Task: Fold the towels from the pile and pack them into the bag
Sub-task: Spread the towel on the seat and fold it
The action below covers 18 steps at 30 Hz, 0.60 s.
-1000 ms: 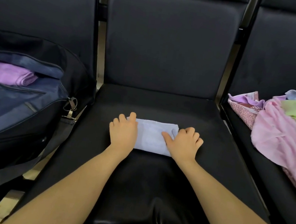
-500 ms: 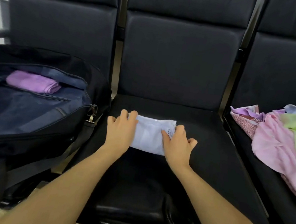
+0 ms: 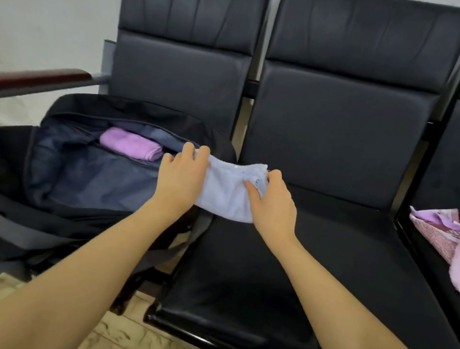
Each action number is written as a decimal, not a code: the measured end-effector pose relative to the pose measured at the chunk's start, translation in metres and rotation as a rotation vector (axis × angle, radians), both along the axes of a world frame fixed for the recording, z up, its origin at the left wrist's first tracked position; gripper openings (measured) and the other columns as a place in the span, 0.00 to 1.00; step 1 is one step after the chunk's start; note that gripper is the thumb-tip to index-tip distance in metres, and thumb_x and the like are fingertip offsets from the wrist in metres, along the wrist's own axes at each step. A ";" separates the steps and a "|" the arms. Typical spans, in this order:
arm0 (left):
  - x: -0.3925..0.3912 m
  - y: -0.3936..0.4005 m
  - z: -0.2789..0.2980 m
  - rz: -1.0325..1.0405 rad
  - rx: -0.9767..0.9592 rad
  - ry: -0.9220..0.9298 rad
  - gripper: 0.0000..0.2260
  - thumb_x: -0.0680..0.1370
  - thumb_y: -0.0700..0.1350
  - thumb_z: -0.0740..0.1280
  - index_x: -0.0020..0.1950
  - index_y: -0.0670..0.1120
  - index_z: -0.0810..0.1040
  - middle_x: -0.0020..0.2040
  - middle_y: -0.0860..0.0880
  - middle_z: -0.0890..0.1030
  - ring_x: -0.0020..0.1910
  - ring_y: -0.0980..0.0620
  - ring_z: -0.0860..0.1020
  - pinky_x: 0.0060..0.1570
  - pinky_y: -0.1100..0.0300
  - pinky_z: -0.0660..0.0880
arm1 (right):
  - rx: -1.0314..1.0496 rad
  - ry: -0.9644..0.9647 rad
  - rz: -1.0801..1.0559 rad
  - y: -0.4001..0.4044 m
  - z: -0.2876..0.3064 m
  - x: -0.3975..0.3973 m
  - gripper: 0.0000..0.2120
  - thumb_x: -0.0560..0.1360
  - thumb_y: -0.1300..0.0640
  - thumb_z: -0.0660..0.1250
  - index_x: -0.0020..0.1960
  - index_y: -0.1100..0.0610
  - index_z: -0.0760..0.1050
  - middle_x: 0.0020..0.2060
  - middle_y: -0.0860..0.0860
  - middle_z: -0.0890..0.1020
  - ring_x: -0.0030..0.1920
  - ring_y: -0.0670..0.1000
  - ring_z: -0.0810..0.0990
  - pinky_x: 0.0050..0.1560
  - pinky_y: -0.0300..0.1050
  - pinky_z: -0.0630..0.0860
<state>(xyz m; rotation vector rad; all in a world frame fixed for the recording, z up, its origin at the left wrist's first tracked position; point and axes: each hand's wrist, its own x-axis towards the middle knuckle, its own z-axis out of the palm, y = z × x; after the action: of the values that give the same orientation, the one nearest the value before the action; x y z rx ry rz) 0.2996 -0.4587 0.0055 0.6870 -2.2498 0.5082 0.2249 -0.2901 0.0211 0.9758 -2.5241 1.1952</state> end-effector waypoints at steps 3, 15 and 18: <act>0.005 -0.043 0.006 0.035 0.054 0.008 0.10 0.73 0.39 0.68 0.53 0.42 0.76 0.47 0.45 0.77 0.39 0.42 0.77 0.34 0.55 0.58 | -0.020 0.048 0.038 -0.036 0.013 0.002 0.14 0.78 0.46 0.62 0.52 0.57 0.66 0.44 0.51 0.79 0.42 0.55 0.79 0.48 0.54 0.75; -0.041 -0.201 -0.008 0.036 -0.090 -0.066 0.15 0.55 0.30 0.79 0.36 0.40 0.80 0.39 0.45 0.77 0.33 0.44 0.73 0.31 0.57 0.59 | 0.180 0.584 -0.002 -0.199 0.003 -0.068 0.17 0.76 0.48 0.66 0.60 0.56 0.69 0.38 0.50 0.78 0.44 0.54 0.74 0.52 0.48 0.54; -0.062 -0.227 -0.021 0.051 -0.085 -0.057 0.16 0.54 0.29 0.78 0.36 0.40 0.79 0.39 0.46 0.77 0.33 0.44 0.72 0.32 0.57 0.58 | 0.131 0.729 -0.072 -0.229 -0.011 -0.088 0.21 0.61 0.52 0.80 0.45 0.60 0.74 0.24 0.49 0.72 0.31 0.55 0.73 0.47 0.50 0.57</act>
<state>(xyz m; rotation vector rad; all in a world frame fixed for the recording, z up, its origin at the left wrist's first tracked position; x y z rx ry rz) 0.2380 -0.6860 -0.0153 0.6958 -2.2539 0.6526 0.1372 -0.5193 0.0100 1.0855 -2.0328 0.5108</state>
